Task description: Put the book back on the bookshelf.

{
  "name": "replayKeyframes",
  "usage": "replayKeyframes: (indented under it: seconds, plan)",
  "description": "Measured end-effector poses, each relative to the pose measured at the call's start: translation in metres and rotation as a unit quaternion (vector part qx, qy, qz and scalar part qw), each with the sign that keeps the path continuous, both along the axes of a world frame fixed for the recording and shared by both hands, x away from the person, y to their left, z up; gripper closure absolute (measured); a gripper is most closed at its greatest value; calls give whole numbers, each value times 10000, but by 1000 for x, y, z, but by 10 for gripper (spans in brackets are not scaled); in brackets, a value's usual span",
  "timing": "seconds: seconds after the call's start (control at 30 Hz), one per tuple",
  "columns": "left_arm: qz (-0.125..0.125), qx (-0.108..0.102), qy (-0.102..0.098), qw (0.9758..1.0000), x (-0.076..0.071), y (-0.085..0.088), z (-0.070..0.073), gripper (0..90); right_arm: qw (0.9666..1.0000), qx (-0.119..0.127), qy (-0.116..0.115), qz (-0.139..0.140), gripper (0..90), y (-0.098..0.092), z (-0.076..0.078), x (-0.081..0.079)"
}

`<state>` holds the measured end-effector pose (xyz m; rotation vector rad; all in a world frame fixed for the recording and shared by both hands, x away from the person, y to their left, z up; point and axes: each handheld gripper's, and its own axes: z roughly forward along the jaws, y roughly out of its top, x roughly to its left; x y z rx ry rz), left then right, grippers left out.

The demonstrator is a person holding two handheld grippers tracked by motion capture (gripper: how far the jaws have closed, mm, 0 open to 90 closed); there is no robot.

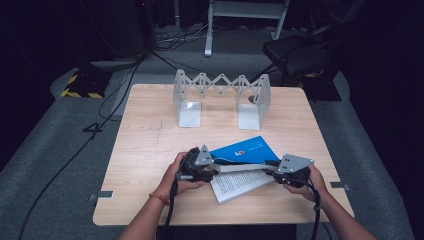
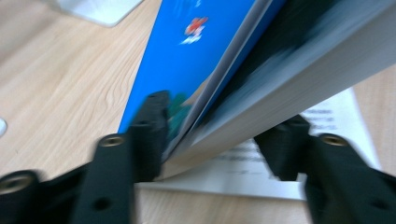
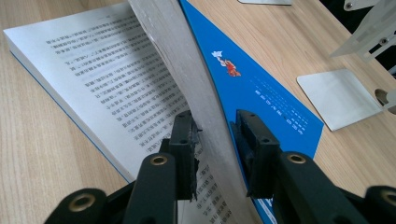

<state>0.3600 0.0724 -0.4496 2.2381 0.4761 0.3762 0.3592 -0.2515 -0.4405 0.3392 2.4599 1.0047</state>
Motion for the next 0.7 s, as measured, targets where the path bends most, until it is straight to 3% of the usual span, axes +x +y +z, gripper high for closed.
replayKeyframes:
  seconds: [0.07,0.2,0.27,0.33,0.4,0.47,0.63,0.7]
  plan:
    - [-42,34,-219,9997,-14,-7,8,381,10000,-10,12,13,693,0,1,1]
    - [-10,24,-338,9994,-25,-15,15,328,10000,-43,-11,17,690,1,1,0]
    - [-19,-105,-443,9990,-33,-23,22,330,10000,-65,-22,18,687,1,2,0]
    - [-40,-105,-495,9987,-35,-28,24,389,10000,-81,-19,19,683,1,2,0]
    - [79,94,-655,9978,-37,-34,24,507,9999,-97,-30,25,679,2,2,0]
    - [-41,149,-716,9973,-37,-35,22,630,9999,-117,-19,43,672,2,1,0]
    - [-200,117,-681,9974,-36,-30,19,709,9999,-79,-43,103,631,1,1,2]
    - [-270,62,-575,9980,-35,-24,15,729,9995,213,-35,215,515,-3,1,5]
